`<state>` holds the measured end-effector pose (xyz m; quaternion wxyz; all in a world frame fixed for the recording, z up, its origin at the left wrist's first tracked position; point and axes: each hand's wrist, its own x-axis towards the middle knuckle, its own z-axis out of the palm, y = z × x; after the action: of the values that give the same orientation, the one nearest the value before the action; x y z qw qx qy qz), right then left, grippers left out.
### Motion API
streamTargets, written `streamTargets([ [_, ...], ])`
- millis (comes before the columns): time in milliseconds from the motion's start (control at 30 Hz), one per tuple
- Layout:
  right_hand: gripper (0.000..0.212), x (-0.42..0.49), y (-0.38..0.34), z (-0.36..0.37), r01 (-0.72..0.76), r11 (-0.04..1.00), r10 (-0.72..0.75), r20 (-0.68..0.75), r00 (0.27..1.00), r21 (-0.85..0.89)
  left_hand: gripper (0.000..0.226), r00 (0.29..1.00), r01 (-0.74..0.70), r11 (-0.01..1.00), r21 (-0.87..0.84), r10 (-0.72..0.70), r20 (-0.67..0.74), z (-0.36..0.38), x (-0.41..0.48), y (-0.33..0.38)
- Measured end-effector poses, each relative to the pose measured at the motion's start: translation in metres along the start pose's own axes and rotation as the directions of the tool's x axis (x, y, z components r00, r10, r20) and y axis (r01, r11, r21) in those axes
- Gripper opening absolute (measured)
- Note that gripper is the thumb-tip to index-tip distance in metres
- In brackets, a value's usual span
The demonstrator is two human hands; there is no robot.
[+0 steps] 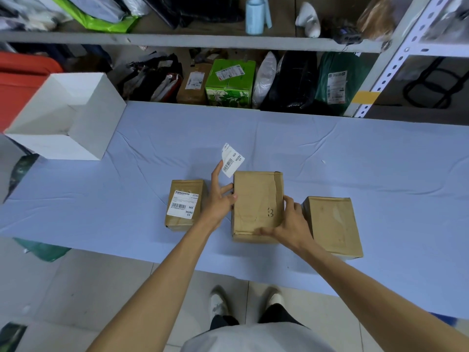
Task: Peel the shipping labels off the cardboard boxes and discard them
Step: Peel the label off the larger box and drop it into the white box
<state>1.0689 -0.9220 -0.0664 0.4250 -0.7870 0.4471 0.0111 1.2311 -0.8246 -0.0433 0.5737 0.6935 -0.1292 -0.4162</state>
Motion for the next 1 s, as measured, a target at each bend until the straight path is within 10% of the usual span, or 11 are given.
streamTargets([
  [300,0.118,0.01,-0.017,-0.002,-0.106,0.98,0.083,-0.137,0.987,-0.167,0.107,0.994,-0.078,0.997,-0.027,0.08,0.073,-0.003,-0.002,-0.019],
  [567,0.054,0.022,-0.01,-0.002,-0.069,0.969,0.021,-0.201,0.979,-0.236,0.118,0.994,-0.078,0.996,-0.029,0.08,0.079,-0.003,-0.011,-0.023],
  [833,0.119,0.016,-0.025,0.009,-0.103,0.992,0.097,-0.088,0.991,-0.071,0.12,0.992,-0.081,0.997,-0.002,0.081,0.093,-0.002,-0.023,-0.024],
  [1000,0.06,0.023,-0.021,0.006,-0.062,0.995,0.049,-0.18,0.982,-0.071,0.12,0.995,-0.06,0.998,0.016,0.058,0.079,-0.007,-0.022,-0.027],
])
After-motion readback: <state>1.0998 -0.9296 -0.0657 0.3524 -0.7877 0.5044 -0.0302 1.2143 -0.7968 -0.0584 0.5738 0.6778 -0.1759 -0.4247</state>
